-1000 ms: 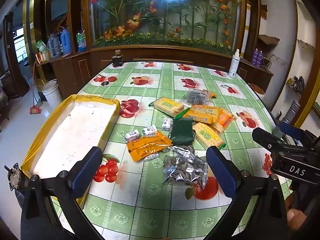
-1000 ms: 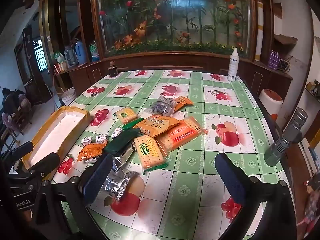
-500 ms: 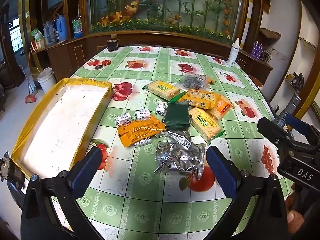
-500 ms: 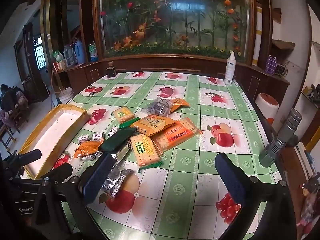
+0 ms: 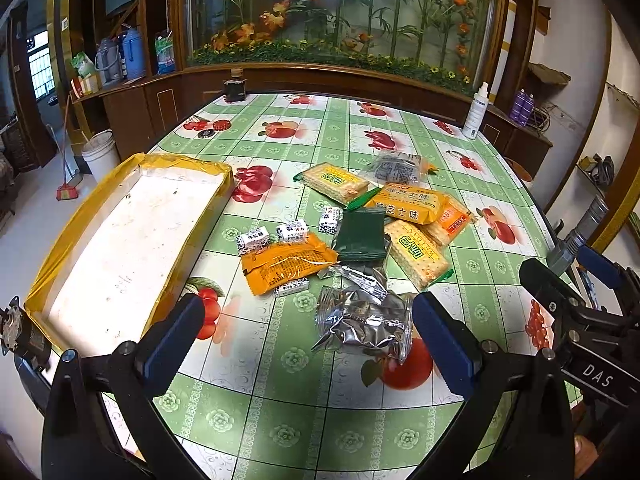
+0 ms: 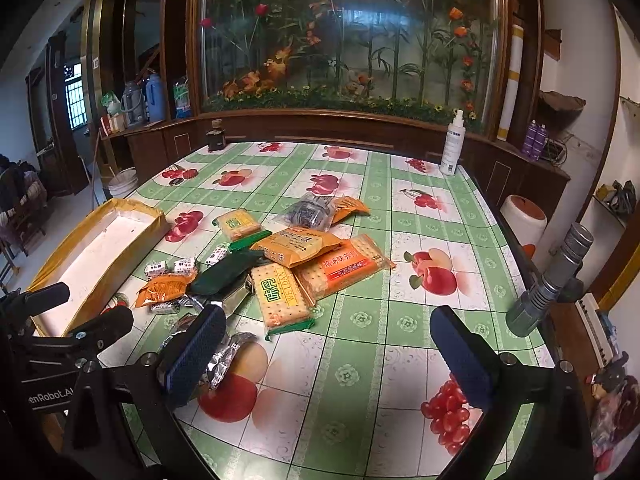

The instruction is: Organize snacks

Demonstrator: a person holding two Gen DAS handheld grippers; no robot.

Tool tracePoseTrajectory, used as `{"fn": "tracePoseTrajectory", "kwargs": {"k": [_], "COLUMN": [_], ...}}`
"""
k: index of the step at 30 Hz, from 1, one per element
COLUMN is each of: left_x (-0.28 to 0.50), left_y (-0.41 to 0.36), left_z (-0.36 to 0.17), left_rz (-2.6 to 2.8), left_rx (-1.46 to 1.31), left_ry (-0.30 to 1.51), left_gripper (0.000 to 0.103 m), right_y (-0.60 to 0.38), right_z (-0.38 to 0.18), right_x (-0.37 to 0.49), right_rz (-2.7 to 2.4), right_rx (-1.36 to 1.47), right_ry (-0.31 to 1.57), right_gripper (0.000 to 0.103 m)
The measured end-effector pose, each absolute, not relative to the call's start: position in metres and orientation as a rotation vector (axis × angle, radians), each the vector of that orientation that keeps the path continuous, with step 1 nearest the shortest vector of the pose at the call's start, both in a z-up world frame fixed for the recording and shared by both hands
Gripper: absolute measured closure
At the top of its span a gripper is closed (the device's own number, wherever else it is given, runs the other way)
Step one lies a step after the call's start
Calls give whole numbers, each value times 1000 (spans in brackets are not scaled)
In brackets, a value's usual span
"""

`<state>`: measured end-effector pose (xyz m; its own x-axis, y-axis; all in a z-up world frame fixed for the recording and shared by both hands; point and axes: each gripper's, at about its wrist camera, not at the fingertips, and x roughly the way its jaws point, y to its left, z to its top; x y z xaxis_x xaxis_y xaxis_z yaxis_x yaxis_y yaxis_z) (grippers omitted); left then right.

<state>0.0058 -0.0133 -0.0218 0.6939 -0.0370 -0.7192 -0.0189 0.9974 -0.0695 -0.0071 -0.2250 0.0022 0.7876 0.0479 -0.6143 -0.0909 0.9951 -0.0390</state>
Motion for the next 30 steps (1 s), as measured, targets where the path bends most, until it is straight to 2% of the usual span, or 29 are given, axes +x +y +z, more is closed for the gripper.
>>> {"fn": "tracePoseTrajectory", "kwargs": {"k": [30], "left_x": [7], "left_y": [-7], "left_z": [-30], "left_rz": [-2], "left_rx": [-82], "left_ry": [826], "left_gripper": [0], "right_y": [-231], "right_z": [-3], "right_x": [-10], "right_rz": [47], "right_rx": [-78], "right_ry": [669], "right_gripper": [0]}}
